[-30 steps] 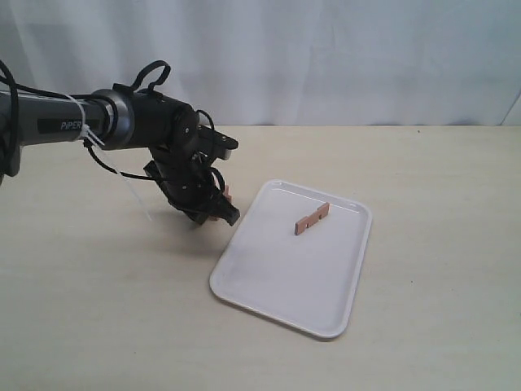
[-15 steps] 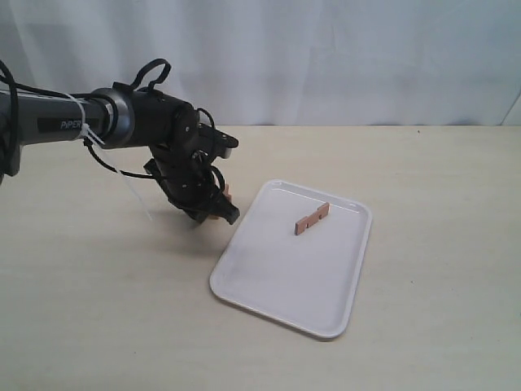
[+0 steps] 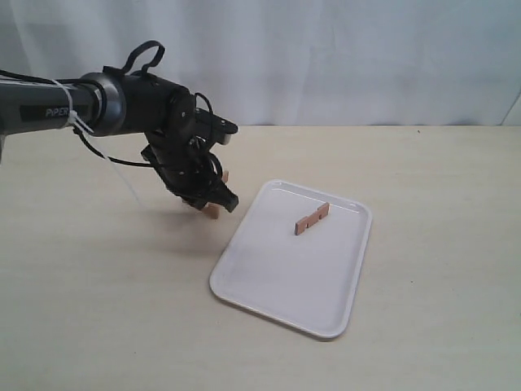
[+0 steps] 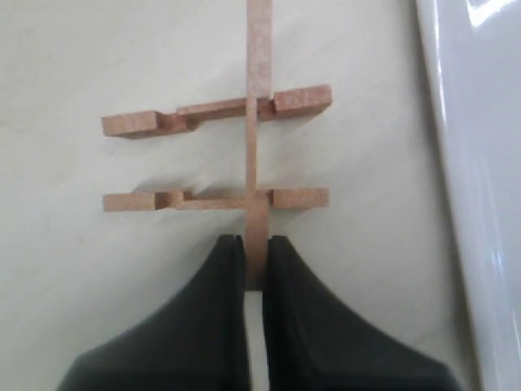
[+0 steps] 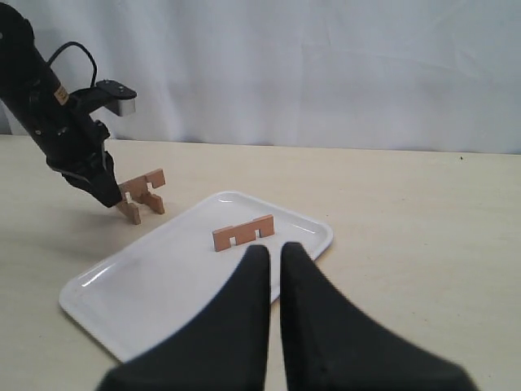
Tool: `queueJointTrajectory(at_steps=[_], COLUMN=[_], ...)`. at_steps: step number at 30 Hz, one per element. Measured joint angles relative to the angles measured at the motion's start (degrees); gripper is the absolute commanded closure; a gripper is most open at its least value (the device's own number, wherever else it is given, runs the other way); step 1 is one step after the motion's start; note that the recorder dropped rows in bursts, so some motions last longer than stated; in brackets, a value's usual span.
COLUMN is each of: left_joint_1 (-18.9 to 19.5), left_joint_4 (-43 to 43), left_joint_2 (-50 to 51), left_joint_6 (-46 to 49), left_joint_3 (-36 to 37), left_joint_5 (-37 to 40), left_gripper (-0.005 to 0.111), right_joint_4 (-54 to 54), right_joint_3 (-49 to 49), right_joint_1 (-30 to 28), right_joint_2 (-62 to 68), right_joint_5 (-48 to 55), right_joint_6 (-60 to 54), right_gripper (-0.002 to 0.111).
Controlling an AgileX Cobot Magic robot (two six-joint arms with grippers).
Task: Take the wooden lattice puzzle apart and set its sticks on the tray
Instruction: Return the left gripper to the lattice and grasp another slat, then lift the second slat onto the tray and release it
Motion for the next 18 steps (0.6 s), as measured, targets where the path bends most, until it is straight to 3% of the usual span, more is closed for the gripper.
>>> queueJointTrajectory(at_steps=[12,18], left_joint_1=[-0.82,-6.3], left_joint_4=[0.28,0.28], left_joint_2=[-3.76,-4.91], left_joint_6=[0.88,2.98], left_joint_3=[0.0,0.0], left_joint_5=[2.18,2.58], left_gripper=[0.102,0.102], right_joint_4=[0.0,0.0], right_joint_3=[0.0,0.0], right_joint_1=[0.0,0.0], right_joint_2=[0.0,0.0], right_joint_5=[0.0,0.0], right_joint_6=[0.0,0.0], right_gripper=[0.104,0.104])
